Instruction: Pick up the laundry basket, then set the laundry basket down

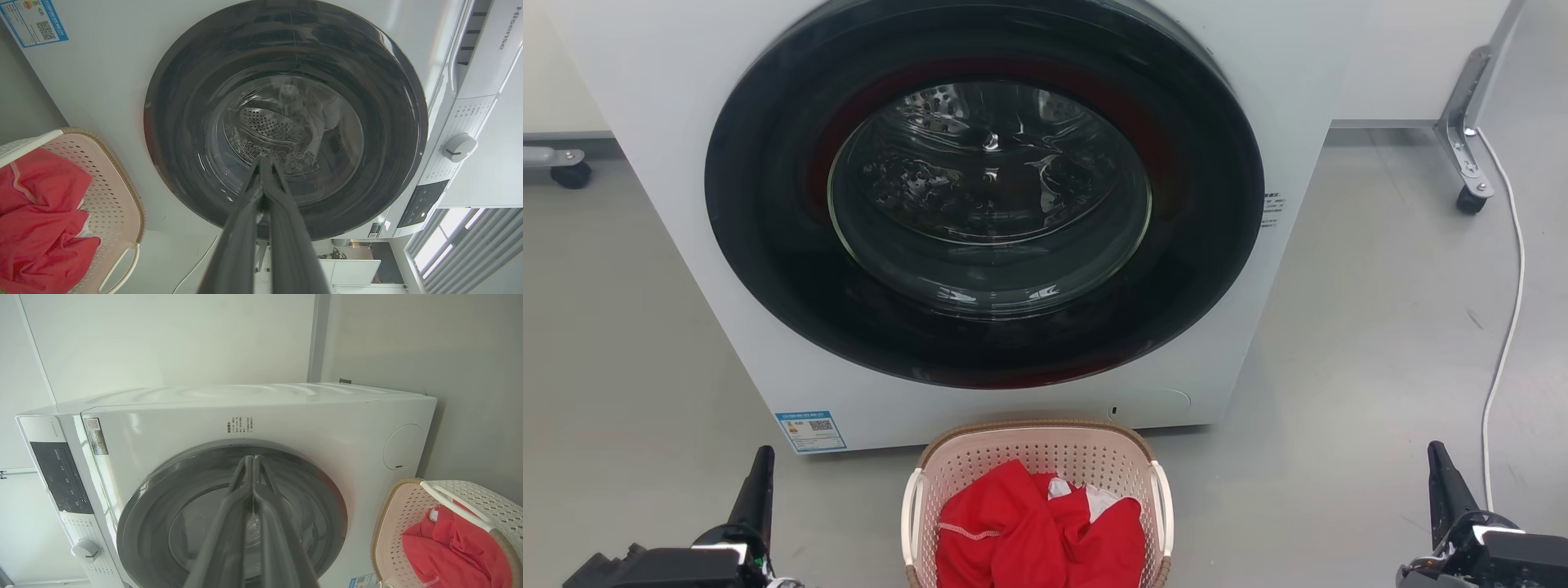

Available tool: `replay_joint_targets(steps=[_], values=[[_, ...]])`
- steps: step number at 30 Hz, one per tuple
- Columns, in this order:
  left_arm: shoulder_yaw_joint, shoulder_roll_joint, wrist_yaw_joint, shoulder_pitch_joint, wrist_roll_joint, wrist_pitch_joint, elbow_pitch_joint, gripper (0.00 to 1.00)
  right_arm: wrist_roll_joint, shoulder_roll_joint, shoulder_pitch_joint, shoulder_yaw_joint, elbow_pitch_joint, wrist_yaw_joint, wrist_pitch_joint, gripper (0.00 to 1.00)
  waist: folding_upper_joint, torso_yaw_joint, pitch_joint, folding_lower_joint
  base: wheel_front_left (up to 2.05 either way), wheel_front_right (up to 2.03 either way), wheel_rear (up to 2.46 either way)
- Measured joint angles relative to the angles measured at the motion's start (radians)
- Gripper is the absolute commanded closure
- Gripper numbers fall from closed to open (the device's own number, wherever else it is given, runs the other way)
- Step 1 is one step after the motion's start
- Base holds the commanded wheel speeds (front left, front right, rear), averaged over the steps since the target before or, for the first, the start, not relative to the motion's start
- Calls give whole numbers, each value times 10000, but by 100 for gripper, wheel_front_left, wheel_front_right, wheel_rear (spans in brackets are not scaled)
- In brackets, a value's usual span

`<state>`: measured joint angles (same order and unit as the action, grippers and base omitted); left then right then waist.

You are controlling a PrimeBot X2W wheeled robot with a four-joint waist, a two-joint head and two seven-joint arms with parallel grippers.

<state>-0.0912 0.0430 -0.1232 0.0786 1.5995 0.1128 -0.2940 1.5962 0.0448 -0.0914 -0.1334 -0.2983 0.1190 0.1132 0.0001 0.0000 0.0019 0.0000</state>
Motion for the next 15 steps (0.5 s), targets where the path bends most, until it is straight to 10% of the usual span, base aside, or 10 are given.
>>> replay_joint_targets(steps=[15], values=[[0,0,0,0,12,0,-10,100,8,-4,0,0,-2,2,0,100,0,0,-1,0,0,0,0]])
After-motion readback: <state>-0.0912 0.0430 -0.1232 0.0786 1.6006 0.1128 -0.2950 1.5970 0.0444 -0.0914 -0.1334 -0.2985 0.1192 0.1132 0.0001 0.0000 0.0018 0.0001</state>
